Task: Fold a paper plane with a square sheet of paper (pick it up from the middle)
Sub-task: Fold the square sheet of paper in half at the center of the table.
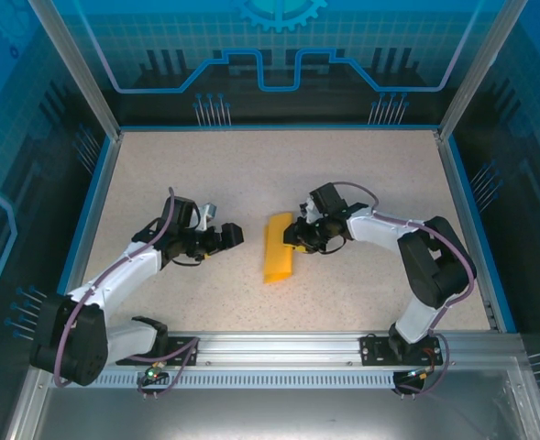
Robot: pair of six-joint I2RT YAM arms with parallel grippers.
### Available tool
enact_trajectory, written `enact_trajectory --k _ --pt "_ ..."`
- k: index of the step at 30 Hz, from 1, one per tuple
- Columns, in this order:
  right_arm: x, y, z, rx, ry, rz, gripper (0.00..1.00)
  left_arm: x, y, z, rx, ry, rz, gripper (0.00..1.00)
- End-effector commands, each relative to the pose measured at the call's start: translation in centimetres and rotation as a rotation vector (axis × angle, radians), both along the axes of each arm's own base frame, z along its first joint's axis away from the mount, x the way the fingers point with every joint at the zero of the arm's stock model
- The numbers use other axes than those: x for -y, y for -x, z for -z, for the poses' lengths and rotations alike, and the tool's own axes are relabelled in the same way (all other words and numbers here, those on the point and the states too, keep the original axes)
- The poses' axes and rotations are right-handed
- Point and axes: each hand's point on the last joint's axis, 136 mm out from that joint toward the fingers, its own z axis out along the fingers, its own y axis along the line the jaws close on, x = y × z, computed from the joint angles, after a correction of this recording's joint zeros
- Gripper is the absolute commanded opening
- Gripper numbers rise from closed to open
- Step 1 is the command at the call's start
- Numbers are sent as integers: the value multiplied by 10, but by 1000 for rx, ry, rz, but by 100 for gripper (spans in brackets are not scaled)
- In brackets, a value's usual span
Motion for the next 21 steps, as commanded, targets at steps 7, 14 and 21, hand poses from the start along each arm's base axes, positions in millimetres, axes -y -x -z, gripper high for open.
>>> enact_trajectory --k 7,14,21 --pt "17 2 4 -2 -32 2 37 19 1 -18 31 49 33 98" --pt "29 2 3 10 -17 0 42 28 3 -20 34 40 50 99" --pt "39 18 22 -28 39 -34 45 35 5 -17 27 36 67 98"
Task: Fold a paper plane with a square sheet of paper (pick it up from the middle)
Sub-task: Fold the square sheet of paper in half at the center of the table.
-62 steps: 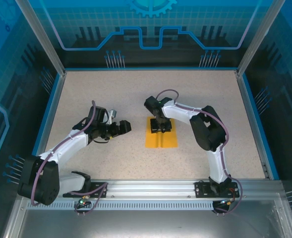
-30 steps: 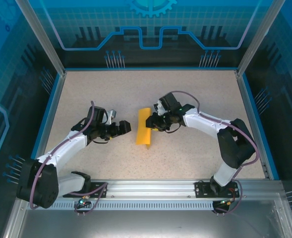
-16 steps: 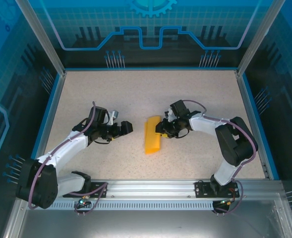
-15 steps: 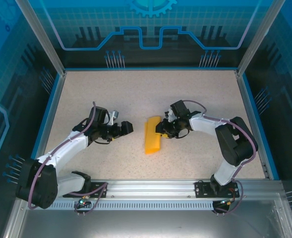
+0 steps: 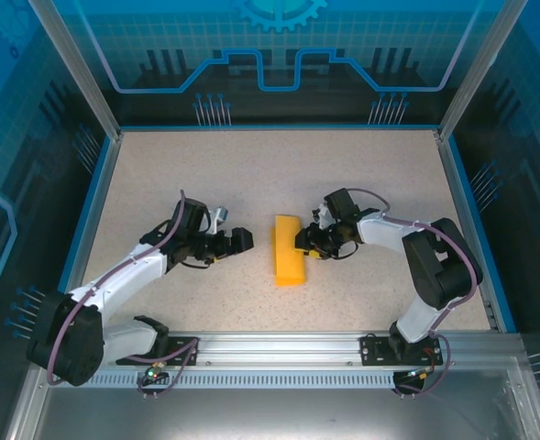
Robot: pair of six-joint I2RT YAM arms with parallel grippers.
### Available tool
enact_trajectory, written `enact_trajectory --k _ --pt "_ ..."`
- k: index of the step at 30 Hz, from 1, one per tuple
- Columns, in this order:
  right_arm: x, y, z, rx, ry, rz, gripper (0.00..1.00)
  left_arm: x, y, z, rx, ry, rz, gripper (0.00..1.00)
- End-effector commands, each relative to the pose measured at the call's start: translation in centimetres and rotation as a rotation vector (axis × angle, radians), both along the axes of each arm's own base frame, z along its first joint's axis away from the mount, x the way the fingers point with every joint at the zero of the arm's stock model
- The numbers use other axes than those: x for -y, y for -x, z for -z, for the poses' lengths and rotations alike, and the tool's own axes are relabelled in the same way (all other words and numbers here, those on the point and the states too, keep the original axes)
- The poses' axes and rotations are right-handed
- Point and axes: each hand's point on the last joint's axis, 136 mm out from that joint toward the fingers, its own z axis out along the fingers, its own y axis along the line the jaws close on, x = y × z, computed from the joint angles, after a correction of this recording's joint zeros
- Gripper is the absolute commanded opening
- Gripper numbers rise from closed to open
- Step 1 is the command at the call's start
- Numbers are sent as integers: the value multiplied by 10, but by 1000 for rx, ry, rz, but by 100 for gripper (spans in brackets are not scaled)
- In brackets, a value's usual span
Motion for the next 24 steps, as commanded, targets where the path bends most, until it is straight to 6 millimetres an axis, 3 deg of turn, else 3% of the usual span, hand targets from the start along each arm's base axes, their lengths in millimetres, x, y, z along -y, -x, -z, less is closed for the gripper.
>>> enact_trajectory --k 1,11,24 --pt "8 11 7 -23 30 -39 45 7 -9 -13 34 12 -2 99" --pt "-27 20 15 -37 -6 -146 51 10 -8 -6 20 0 -3 98" --pt "-33 10 20 -16 13 -102 48 12 -11 -2 13 -16 14 98"
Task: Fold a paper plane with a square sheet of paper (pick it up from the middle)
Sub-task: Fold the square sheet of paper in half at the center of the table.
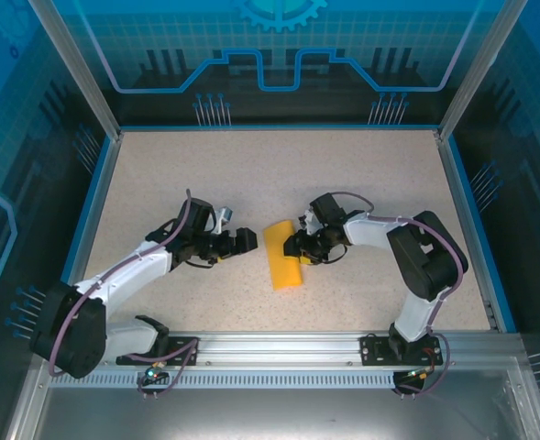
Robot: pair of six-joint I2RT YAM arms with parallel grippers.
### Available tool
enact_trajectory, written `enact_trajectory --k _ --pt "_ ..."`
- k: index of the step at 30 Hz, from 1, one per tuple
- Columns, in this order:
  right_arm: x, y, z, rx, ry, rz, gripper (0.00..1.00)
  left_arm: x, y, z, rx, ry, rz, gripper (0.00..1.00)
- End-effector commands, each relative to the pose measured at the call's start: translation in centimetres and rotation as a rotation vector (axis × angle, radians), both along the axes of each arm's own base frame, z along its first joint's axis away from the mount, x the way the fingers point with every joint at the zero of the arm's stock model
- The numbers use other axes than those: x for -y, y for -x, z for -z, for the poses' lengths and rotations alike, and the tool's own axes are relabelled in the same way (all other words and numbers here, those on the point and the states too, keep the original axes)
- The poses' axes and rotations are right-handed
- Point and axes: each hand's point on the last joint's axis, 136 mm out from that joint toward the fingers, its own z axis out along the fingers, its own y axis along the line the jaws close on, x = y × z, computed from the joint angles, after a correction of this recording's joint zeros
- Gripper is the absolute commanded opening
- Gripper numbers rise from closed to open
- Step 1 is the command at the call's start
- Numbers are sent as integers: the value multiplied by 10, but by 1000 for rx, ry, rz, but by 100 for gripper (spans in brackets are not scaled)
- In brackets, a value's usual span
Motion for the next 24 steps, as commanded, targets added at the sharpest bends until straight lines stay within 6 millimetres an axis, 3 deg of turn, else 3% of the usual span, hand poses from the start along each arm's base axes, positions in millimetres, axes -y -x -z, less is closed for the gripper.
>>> enact_trajectory --k 1,7,10,13,17,24 --pt "-4 -2 4 -1 7 1 46 5 -8 -9 30 0 11 99" --pt "0 -18 -3 37 -39 132 37 3 -10 -9 34 -8 -2 98" --pt "-9 -31 -12 56 -126 215 35 3 -17 -13 53 2 -32 98" --pt "-14 -39 -8 56 -141 268 35 5 -22 -16 58 7 -33 98" --pt "-25 -41 -2 51 -184 271 34 6 -23 -16 56 0 -19 99" --pt "-18 -37 -11 96 -133 230 35 6 -20 -14 54 -8 -12 99"
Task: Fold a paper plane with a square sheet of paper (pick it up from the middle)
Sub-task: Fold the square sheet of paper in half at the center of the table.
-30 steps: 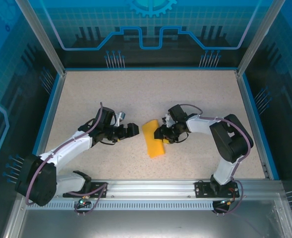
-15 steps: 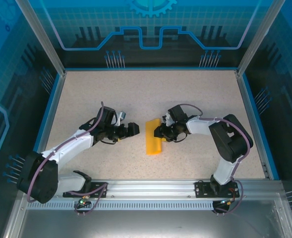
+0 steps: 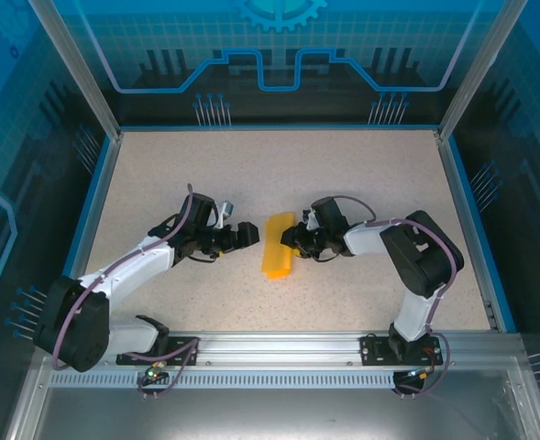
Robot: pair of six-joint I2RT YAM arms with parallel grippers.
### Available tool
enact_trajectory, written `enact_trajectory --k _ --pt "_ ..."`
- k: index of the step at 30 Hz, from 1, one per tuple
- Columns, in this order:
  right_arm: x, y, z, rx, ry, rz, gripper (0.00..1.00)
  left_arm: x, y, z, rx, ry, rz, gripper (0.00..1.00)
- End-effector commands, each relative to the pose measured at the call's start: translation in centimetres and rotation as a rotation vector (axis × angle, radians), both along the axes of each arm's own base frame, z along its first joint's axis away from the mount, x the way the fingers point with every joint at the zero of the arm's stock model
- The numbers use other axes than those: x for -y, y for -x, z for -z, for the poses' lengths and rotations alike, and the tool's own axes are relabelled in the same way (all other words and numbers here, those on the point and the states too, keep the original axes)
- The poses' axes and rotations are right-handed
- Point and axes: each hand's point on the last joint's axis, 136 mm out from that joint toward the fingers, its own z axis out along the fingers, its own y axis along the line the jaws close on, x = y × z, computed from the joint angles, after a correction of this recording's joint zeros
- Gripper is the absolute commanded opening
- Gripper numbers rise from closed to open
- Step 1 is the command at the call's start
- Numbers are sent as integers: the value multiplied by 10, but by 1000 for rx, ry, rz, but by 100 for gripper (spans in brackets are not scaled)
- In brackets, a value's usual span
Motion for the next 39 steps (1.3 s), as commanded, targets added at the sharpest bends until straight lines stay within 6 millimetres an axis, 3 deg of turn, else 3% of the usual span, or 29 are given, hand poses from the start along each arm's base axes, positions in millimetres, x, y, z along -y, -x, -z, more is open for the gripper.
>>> enact_trajectory --k 1,6,10,22,26,28,33,37,39 --pt "-2 3 -14 45 22 -48 35 3 -5 -7 24 -3 8 98" --pt "2 13 -11 15 74 -107 37 5 -5 -6 22 5 12 98" --pt "-5 16 -17 21 31 -143 32 5 -4 -6 20 8 10 98" --pt "-25 -27 -74 156 -85 -41 32 3 -6 -20 52 14 -3 98" --pt "-20 -32 -64 140 -70 29 32 3 -5 -21 54 16 -2 98" --pt "-12 -26 -42 98 -27 69 33 3 -5 -20 53 19 -1 99" --pt "-8 -13 -17 60 71 51 35 4 -4 -18 49 20 1 99" --pt "2 0 -5 16 167 3 40 3 -2 -15 43 16 5 99" --pt "5 -2 -11 22 214 -18 44 3 -1 -14 41 14 6 98"
